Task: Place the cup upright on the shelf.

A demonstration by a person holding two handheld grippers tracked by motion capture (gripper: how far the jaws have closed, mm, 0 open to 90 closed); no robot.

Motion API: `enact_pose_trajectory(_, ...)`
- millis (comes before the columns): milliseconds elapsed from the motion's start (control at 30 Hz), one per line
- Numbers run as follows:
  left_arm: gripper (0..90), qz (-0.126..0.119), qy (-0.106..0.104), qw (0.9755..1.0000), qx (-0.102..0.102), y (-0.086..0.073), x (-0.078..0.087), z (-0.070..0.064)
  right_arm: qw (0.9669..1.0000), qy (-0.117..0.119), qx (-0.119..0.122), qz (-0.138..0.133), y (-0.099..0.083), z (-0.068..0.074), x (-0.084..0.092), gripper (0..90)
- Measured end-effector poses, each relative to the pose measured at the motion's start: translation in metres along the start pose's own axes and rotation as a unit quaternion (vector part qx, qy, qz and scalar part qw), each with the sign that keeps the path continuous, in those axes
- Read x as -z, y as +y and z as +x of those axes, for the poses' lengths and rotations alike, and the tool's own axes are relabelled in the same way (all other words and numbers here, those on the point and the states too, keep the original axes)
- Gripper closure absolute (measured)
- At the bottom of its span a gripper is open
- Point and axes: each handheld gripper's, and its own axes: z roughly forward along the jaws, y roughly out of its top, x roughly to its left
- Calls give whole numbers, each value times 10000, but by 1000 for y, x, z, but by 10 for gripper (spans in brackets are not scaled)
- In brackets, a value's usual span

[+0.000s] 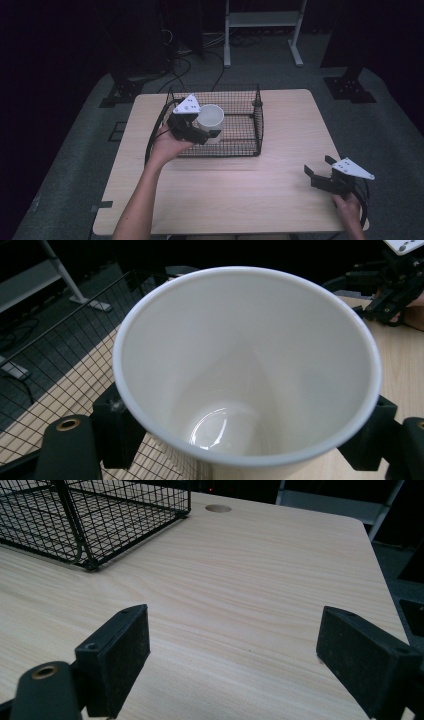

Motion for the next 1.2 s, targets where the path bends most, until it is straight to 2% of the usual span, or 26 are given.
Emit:
enact_pose_trajectory(600, 209, 64, -120, 9999, 29, 16, -16, 23, 10000, -7, 8, 2, 0, 0, 0, 130)
enact_pose_trajectory(733, 209, 133, -76, 9999, -53, 18, -18, 26, 10000, -6, 11, 6, 0, 0, 0, 131)
enact_pose_trajectory(833, 209, 39, -88, 10000, 9, 18, -18, 31, 10000, -6, 1, 8, 0, 0, 0, 130)
enact_pose_trajectory(933, 209, 48, -101, 9999, 67, 19, -19, 36, 10000, -8, -6, 8, 0, 0, 0, 131)
enact_pose_trajectory(1100, 209, 93, -79, 9999, 55, 22, -21, 42, 10000, -7, -16, 13, 0, 0, 0, 131)
enact_pose_trajectory(1200, 209, 25, -52, 10000, 58, 23, -22, 45, 10000, -4, -25, 16, 0, 0, 0, 130)
